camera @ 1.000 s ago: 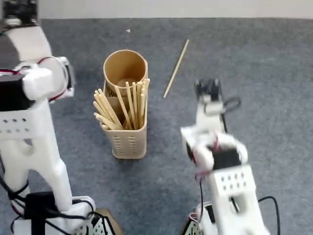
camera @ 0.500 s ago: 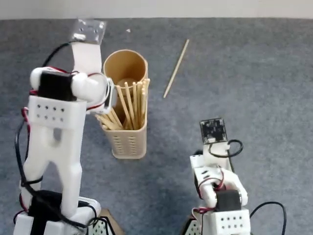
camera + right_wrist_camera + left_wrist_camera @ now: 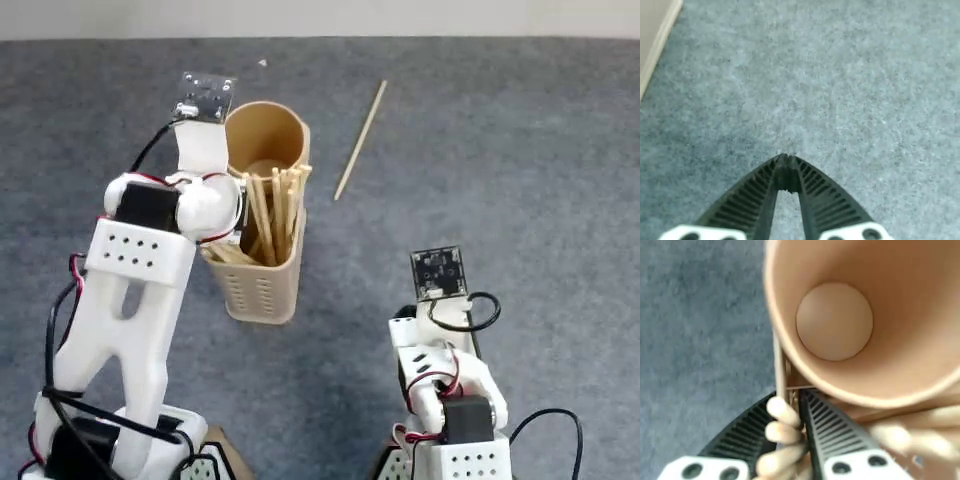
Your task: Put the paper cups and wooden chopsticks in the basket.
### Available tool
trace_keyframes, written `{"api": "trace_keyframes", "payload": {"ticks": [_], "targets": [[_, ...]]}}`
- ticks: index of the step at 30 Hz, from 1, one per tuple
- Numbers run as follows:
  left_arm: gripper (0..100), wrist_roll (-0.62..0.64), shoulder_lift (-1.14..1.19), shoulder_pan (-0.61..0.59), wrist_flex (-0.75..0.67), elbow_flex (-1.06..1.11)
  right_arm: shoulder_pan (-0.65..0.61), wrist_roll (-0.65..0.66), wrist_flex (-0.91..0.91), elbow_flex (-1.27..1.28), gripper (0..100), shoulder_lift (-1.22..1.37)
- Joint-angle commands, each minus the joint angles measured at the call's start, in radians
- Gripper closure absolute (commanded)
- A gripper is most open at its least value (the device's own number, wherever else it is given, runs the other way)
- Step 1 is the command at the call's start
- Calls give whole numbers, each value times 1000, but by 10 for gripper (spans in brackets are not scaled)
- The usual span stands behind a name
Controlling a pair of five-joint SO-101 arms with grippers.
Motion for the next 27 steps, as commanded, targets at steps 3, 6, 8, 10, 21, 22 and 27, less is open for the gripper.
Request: {"api": "trace_keyframes", "payload": {"ticks": [3, 6, 8, 10, 21, 22, 27], "targets": [[996, -15, 4, -81, -127, -67, 5, 5, 1, -4, 993, -7], [996, -15, 36, -124, -126, -160, 5, 5, 1, -4, 993, -7], [996, -15, 107, -159, -123, -251, 5, 5, 1, -4, 993, -7], [996, -11, 202, -196, -123, -341, 5, 5, 1, -4, 993, -7], [996, 18, 736, -334, 120, -1087, 4, 5, 1, -4, 993, -7], [996, 18, 773, -341, 152, -1162, -5, 5, 1, -4, 993, -7], [996, 18, 944, -371, 252, -1440, -42, 5, 5, 2, 993, -7]]}}
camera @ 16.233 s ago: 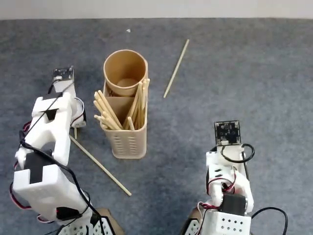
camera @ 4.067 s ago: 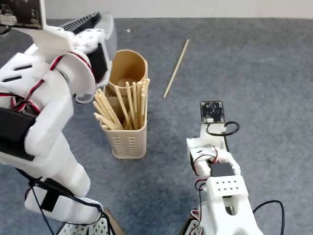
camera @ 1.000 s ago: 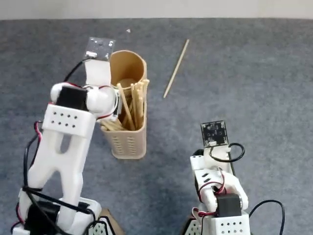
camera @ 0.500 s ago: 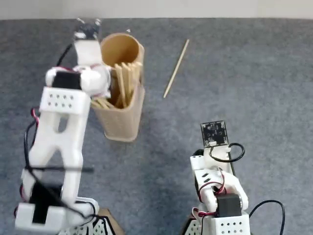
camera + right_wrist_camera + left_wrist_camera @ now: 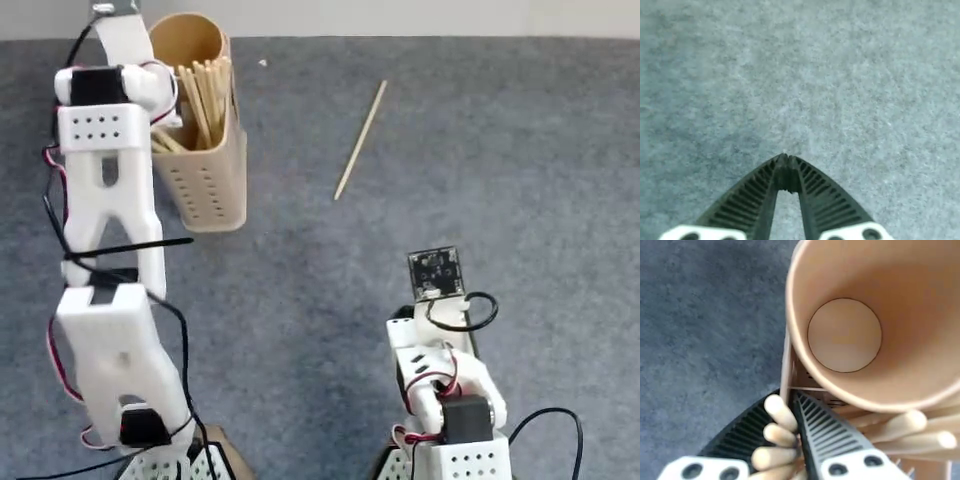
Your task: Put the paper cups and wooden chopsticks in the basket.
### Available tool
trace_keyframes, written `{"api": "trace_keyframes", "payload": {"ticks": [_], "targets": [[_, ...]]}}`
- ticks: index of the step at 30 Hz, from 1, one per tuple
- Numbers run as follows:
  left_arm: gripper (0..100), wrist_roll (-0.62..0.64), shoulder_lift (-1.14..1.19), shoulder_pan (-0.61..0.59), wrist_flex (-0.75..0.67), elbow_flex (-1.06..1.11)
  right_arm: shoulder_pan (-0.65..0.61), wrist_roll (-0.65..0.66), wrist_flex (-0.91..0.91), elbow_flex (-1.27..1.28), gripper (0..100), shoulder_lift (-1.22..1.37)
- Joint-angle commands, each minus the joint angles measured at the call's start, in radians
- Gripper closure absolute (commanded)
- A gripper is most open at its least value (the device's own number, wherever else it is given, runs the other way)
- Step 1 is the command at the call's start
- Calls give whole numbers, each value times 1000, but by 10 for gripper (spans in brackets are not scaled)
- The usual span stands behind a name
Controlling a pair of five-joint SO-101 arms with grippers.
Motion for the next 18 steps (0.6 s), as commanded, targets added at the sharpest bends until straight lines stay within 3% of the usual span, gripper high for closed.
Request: {"api": "trace_keyframes", "payload": {"ticks": [1, 6, 12, 18], "targets": [[996, 2, 137, -68, 74, -278, -22, 8, 1, 12, 993, -7], [983, 0, 226, -77, 140, -470, -24, 9, -1, 36, 993, -7], [825, -2, 226, -70, 230, -705, -24, 9, -1, 36, 993, -7], [797, -2, 226, -71, 244, -754, -24, 9, -1, 36, 993, -7]]}}
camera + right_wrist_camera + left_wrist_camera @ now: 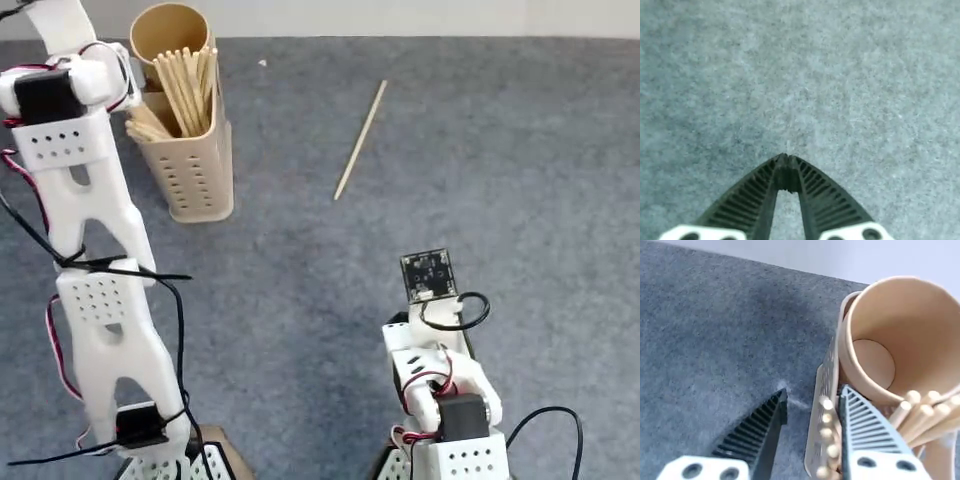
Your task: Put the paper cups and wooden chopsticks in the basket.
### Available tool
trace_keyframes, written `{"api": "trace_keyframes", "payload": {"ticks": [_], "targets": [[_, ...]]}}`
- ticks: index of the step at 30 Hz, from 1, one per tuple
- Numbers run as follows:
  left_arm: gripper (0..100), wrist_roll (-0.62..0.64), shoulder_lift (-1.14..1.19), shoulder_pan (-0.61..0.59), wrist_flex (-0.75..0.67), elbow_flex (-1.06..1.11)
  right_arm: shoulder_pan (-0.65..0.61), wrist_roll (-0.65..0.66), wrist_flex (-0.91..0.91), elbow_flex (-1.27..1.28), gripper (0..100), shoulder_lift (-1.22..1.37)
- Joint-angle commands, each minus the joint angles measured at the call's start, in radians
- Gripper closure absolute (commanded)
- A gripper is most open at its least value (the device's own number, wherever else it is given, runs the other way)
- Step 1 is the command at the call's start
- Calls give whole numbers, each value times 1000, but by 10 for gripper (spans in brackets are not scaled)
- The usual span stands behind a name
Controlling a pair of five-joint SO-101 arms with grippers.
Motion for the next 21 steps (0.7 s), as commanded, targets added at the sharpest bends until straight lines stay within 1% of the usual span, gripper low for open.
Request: {"api": "trace_keyframes", "payload": {"ticks": [1, 5, 11, 17, 19, 21], "targets": [[797, 2, -16, -5, 12, -61, -5, 9, -1, -4, 993, -7], [797, 3, -35, 4, 6, -77, -5, 9, -1, -4, 993, -7], [794, 2, -240, 87, 6, -76, -5, 9, -1, -4, 993, -7], [796, 0, -461, 220, 28, -74, -5, 9, -1, -4, 993, -7], [796, 0, -496, 289, 51, -68, -5, 9, -1, -4, 993, -7], [796, 0, -489, 354, 51, -7, -5, 9, -1, -4, 993, -7]]}}
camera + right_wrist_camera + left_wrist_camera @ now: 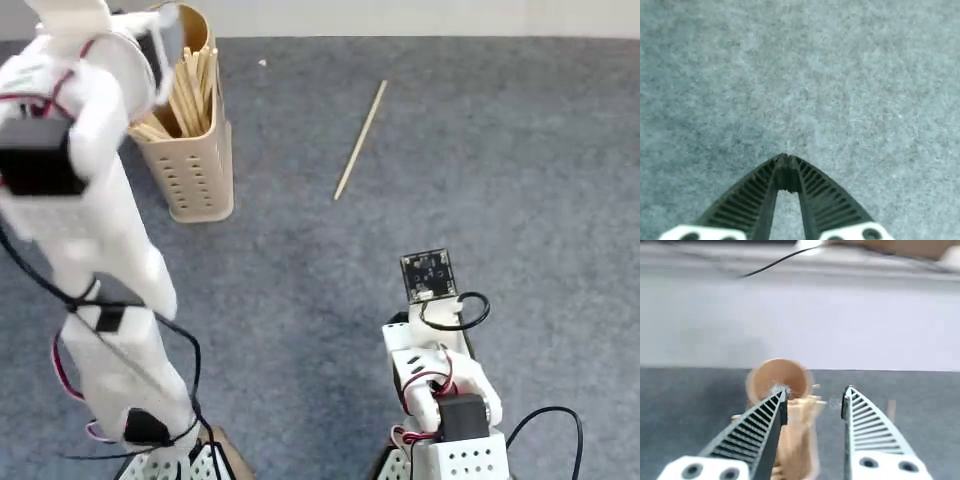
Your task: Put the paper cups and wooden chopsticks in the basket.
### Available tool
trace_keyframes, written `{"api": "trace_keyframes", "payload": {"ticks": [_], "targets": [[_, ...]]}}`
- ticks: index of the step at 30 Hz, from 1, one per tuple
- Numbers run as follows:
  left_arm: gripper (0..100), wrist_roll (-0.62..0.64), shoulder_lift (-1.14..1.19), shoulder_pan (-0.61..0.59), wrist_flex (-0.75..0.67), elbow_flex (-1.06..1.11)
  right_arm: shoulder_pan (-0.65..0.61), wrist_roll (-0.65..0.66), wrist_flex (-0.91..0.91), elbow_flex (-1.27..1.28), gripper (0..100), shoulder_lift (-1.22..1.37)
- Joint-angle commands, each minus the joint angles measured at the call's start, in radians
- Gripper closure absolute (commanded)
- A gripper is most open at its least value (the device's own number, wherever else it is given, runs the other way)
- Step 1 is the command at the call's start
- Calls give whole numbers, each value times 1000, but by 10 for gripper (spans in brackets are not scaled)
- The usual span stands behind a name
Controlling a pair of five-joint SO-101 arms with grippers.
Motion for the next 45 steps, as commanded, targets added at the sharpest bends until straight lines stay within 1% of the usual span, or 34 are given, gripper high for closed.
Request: {"api": "trace_keyframes", "payload": {"ticks": [1, 4, 5, 8, 10, 12, 14, 20, 23, 29, 33, 35, 37, 40, 45], "targets": [[796, 5, -47, 151, 12, 54, -5, 9, -1, -4, 993, -7], [793, -6, 1, 254, 9, 228, -5, 9, -1, -4, 993, -7], [793, -35, 24, 282, 9, 280, -5, 9, -1, -4, 993, -7], [794, -203, 116, 340, -28, 410, -5, 11, -1, -4, 993, -7], [796, -310, 182, 348, -61, 463, -5, 11, -1, -4, 993, -7], [795, -385, 254, 348, -107, 486, -5, 11, -1, -4, 993, -7], [796, -427, 338, 351, -170, 492, -5, 11, -1, -4, 993, -7], [796, -439, 561, 354, -387, 487, -5, 11, -1, -4, 993, -7], [797, -462, 604, 355, -451, 487, -5, 11, -1, -4, 993, -7], [797, -465, 657, 349, -577, 487, -5, 11, -1, -4, 993, -7], [797, -465, 699, 349, -574, 489, -5, 11, -1, -4, 993, -7], [797, -465, 716, 349, -534, 487, -5, 11, -1, -4, 993, -7], [797, -505, 723, 351, -497, 487, -5, 11, -1, -4, 993, -7], [797, -574, 728, 349, -485, 493, -5, 11, -2, -4, 993, -7], [797, -582, 730, 349, -483, 495, -5, 11, -31, -2, 993, -7]]}}
